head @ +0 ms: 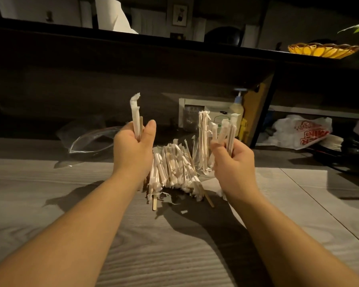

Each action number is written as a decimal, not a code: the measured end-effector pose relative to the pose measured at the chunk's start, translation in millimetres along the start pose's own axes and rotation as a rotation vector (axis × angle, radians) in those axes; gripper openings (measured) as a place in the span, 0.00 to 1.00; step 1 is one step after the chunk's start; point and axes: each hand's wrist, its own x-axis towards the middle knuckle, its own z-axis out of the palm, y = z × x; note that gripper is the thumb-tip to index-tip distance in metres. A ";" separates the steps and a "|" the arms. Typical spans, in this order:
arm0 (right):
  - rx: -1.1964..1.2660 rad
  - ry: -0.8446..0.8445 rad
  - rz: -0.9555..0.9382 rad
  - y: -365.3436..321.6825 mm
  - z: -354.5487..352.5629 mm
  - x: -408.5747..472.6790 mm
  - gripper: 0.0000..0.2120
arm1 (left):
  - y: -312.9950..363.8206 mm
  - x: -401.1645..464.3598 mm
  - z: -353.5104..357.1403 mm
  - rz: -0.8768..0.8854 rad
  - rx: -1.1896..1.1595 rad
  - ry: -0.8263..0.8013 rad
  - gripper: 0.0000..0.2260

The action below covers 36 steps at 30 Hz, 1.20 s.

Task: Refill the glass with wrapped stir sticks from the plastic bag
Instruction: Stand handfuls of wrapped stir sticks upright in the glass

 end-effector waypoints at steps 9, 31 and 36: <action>-0.026 0.041 0.046 2.9 -5.3 6.3 0.15 | 0.5 -6.7 10.0 0.015 0.039 -0.022 0.13; 0.357 0.332 -0.193 -19.5 -3.6 104.9 0.18 | 86.1 47.5 106.8 0.089 -0.725 -0.048 0.20; 0.085 0.260 -0.148 6.5 -9.0 101.6 0.21 | 53.8 34.4 124.4 0.131 -0.322 -0.131 0.20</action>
